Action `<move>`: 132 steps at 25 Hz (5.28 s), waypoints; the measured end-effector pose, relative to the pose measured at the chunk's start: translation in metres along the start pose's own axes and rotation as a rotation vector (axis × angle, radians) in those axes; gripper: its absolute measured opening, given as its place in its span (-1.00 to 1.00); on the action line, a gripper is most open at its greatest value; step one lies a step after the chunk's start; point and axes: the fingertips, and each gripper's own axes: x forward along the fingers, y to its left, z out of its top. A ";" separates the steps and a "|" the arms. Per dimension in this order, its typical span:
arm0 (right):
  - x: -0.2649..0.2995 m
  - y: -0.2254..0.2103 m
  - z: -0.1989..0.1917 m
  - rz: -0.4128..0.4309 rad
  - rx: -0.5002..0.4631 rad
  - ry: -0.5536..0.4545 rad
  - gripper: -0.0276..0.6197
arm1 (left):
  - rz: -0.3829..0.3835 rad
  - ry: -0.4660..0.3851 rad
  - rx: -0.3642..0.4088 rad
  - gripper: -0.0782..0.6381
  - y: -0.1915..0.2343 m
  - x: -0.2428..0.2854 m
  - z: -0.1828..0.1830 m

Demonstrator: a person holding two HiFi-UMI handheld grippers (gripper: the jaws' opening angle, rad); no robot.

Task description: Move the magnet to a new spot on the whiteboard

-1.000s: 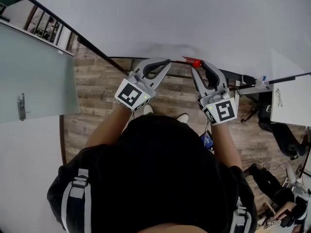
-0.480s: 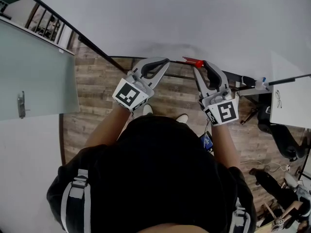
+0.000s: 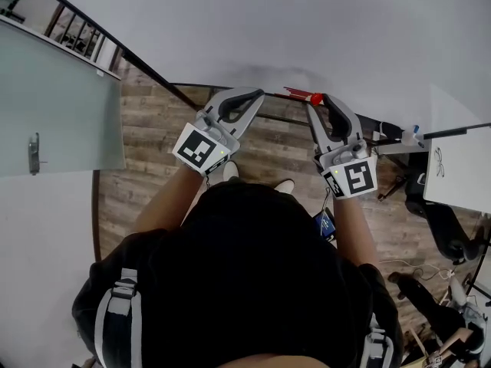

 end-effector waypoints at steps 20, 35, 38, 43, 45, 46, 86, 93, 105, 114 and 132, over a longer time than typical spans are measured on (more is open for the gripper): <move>-0.091 -0.098 0.006 -0.063 -0.029 -0.025 -0.55 | -0.051 -0.013 -0.002 -0.77 -0.097 0.109 0.006; -0.159 -0.208 0.013 -0.353 -0.080 -0.037 -0.55 | -0.226 -0.068 -0.002 -0.77 -0.156 0.223 0.017; -0.168 -0.233 0.014 -0.415 -0.078 -0.047 -0.55 | -0.265 -0.082 0.006 -0.77 -0.167 0.246 0.022; -0.180 -0.265 0.011 -0.481 -0.084 -0.039 -0.55 | -0.328 -0.089 -0.006 -0.77 -0.183 0.283 0.023; -0.184 -0.276 0.010 -0.509 -0.085 -0.036 -0.55 | -0.347 -0.091 -0.006 -0.77 -0.187 0.295 0.021; -0.185 -0.282 0.010 -0.521 -0.085 -0.034 -0.55 | -0.355 -0.092 -0.006 -0.77 -0.189 0.300 0.020; -0.211 -0.380 -0.024 -0.671 -0.051 0.009 -0.51 | -0.429 -0.072 -0.032 -0.77 -0.206 0.367 -0.003; -0.206 -0.332 0.015 -0.571 -0.019 -0.058 -0.60 | -0.383 -0.098 -0.017 -0.77 -0.191 0.340 0.017; -0.197 -0.235 0.024 -0.402 -0.006 -0.011 -0.89 | -0.367 -0.067 -0.017 -0.77 -0.193 0.288 0.016; -0.210 -0.204 0.015 -0.396 0.023 0.007 -0.91 | -0.415 -0.049 -0.026 -0.77 -0.207 0.269 0.008; -0.232 -0.203 0.015 -0.421 -0.008 0.014 -0.91 | -0.472 -0.044 -0.016 -0.77 -0.226 0.273 0.007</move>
